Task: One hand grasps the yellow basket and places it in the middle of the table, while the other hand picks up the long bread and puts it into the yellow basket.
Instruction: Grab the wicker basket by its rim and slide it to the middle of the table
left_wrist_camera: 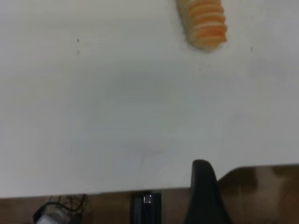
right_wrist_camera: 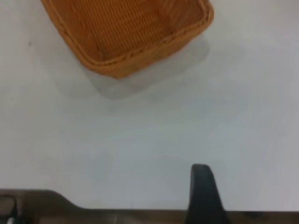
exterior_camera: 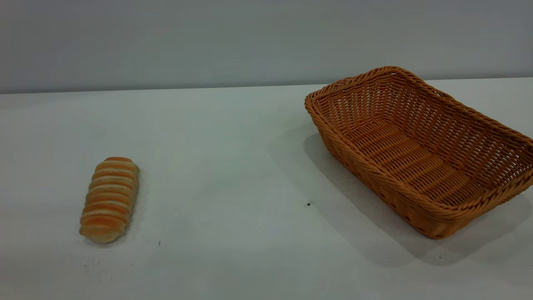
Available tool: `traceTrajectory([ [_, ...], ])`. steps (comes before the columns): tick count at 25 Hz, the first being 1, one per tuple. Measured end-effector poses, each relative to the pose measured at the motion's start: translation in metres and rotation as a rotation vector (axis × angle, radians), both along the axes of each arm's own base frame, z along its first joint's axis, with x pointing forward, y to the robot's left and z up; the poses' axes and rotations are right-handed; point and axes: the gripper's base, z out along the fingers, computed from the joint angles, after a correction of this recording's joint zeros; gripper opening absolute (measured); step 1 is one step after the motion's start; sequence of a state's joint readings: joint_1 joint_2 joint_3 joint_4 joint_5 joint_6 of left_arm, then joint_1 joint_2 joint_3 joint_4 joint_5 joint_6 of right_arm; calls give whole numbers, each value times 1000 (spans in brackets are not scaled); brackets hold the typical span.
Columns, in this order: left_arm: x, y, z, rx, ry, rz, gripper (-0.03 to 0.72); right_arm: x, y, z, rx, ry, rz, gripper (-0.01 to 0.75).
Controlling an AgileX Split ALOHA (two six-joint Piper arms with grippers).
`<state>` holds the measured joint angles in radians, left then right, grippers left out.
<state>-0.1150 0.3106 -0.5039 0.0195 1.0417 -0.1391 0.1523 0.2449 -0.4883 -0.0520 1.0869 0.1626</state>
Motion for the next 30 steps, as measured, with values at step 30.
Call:
traceTrajectory([
  [30,88,-17,-2,-131,36,45,540,194,47,-79,389,416,-283,546],
])
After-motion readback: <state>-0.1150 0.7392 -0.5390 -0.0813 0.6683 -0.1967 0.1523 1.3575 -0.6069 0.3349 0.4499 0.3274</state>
